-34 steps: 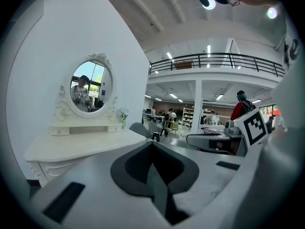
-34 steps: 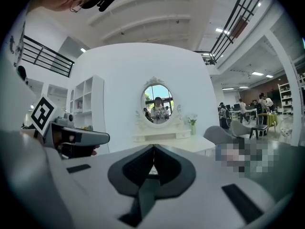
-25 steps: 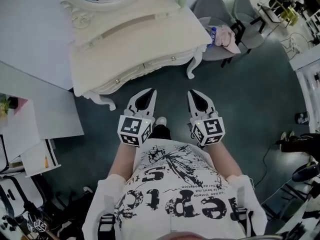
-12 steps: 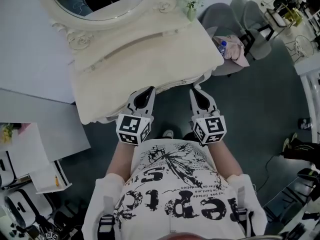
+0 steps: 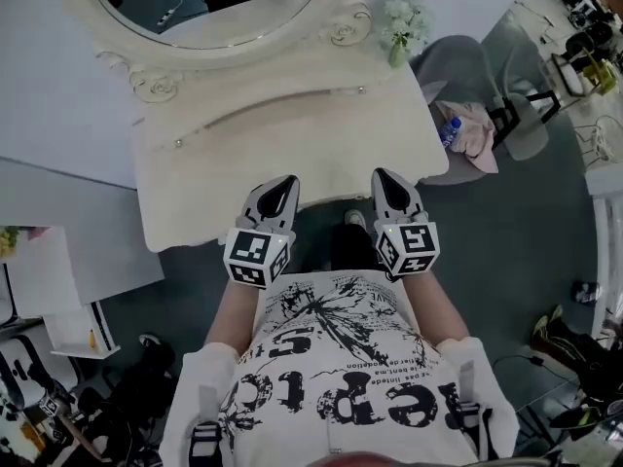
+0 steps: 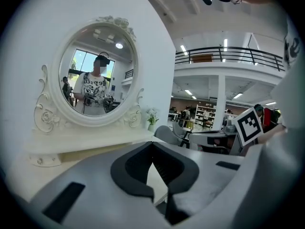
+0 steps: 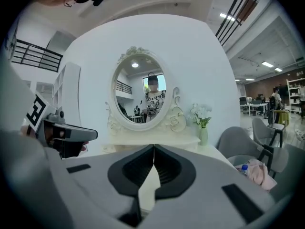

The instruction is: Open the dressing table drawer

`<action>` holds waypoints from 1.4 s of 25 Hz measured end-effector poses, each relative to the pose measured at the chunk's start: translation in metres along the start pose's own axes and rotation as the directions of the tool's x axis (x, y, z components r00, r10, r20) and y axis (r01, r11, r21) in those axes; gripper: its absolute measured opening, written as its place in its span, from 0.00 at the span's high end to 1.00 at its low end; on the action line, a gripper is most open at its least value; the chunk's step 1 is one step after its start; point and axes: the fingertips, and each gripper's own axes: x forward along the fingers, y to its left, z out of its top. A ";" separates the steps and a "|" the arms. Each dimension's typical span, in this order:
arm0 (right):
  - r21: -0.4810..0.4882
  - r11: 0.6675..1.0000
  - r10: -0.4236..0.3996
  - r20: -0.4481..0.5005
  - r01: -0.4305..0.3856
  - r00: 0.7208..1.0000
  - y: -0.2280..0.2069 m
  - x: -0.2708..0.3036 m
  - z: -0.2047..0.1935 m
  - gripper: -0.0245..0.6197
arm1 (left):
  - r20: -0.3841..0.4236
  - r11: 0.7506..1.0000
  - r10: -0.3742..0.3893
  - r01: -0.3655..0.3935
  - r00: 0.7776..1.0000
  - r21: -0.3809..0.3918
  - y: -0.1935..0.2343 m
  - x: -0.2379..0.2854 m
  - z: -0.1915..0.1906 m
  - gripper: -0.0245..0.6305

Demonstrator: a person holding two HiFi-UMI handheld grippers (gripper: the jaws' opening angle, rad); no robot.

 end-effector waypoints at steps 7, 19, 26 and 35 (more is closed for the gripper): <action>-0.010 0.991 0.129 -0.086 -0.130 0.988 -0.063 0.081 0.022 0.93 | 0.016 0.992 0.123 -0.123 0.992 -0.035 0.022 0.077 0.034 0.94; -0.077 0.952 0.276 -0.198 -0.295 0.941 -0.121 0.172 0.011 0.93 | 0.059 0.946 0.289 -0.276 0.955 -0.168 0.039 0.160 0.042 0.94; -0.061 0.954 0.268 -0.271 -0.295 0.924 -0.131 0.203 -0.029 0.93 | 0.046 0.941 0.301 -0.289 0.953 -0.177 0.050 0.179 0.028 0.94; -0.086 0.966 0.201 -0.345 -0.244 0.917 -0.147 0.254 -0.083 0.75 | -0.016 0.939 0.291 -0.289 0.957 -0.189 0.069 0.192 -0.001 0.94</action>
